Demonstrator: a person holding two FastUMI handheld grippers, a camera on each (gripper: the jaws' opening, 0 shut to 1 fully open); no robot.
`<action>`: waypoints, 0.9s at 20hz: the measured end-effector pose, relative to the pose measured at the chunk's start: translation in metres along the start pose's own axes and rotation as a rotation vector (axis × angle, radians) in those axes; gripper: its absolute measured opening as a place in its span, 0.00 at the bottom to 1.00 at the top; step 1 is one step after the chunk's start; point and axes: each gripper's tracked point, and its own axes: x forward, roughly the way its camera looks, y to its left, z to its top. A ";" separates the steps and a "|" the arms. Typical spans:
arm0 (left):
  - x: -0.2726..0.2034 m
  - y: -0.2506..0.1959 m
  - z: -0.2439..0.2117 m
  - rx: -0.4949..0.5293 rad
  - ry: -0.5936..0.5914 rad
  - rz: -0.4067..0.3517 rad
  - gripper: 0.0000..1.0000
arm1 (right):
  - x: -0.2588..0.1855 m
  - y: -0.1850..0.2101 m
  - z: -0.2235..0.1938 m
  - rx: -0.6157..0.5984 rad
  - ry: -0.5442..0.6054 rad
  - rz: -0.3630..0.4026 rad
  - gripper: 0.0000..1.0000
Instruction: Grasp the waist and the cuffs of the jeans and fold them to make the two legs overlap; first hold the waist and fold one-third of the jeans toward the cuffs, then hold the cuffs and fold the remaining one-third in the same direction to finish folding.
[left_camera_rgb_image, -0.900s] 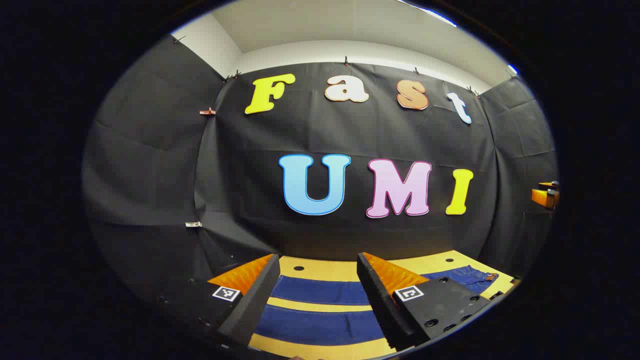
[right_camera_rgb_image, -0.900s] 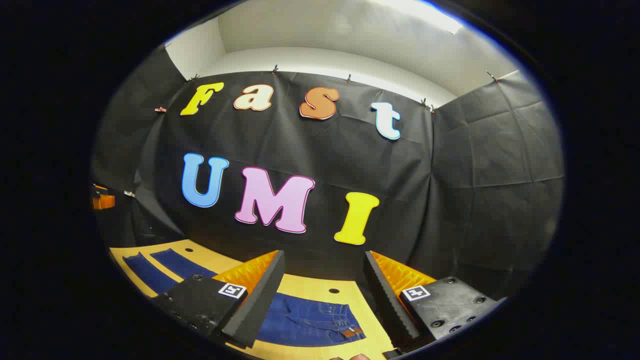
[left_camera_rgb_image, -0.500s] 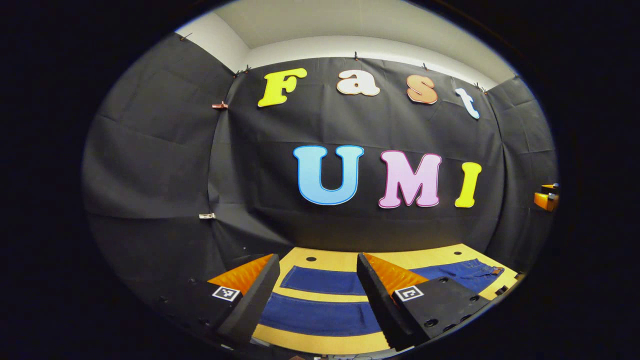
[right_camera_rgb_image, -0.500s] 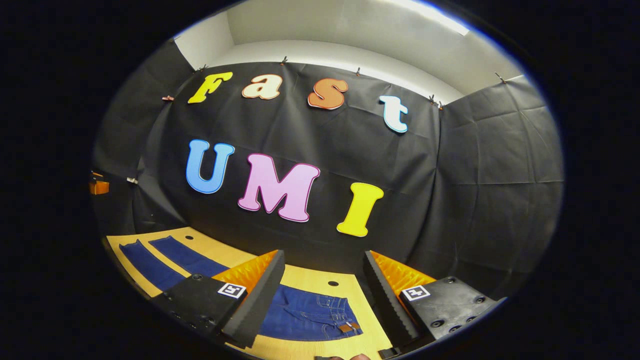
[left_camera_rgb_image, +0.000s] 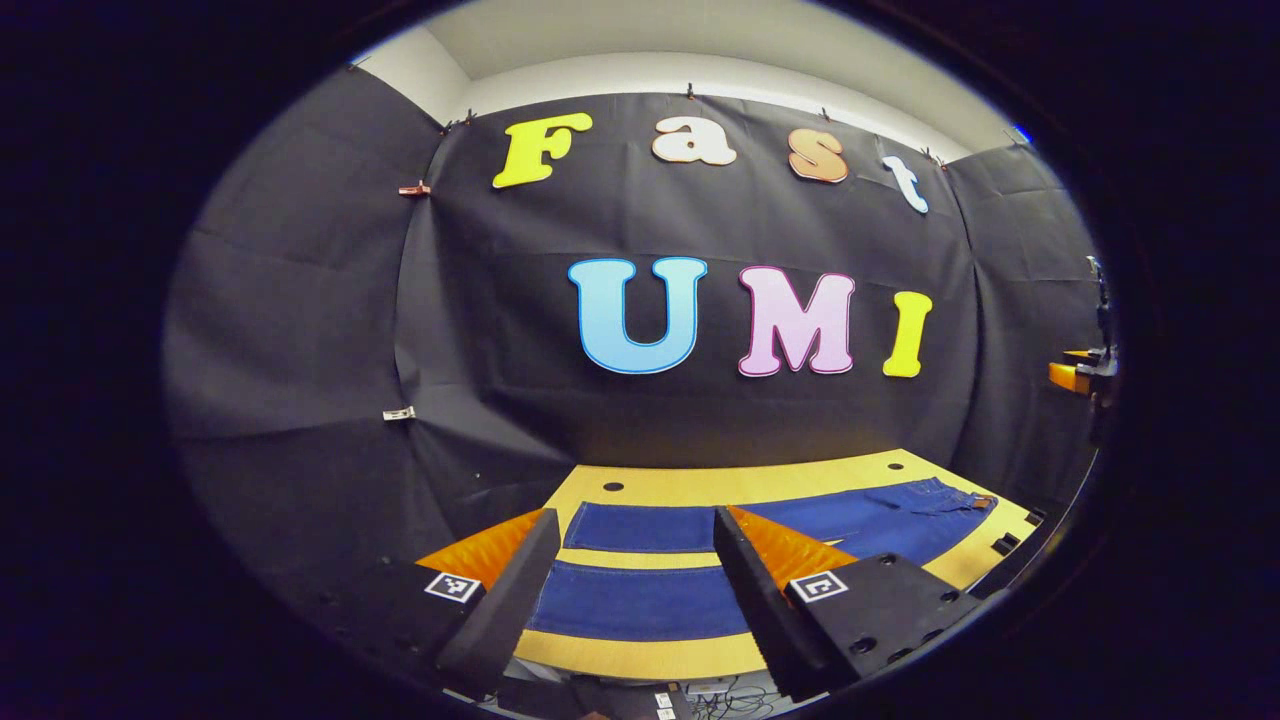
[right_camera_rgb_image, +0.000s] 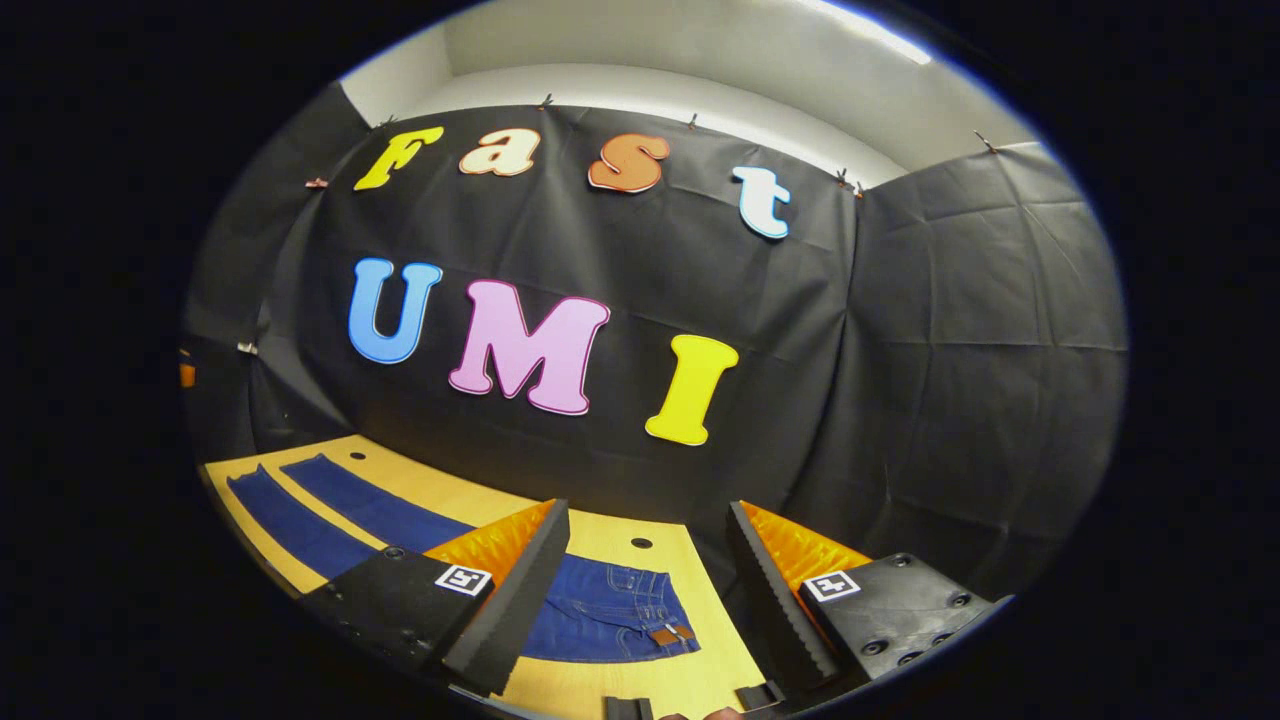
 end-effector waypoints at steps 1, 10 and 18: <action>0.000 0.001 -0.003 0.004 0.009 -0.007 0.96 | 0.000 0.005 0.000 0.020 0.002 -0.003 0.97; 0.028 -0.002 -0.037 0.070 0.083 -0.221 0.98 | 0.008 0.040 -0.037 -0.025 0.048 0.139 0.97; 0.063 0.034 -0.144 0.314 0.403 -0.428 0.97 | 0.020 0.012 -0.185 -0.253 0.454 0.344 0.98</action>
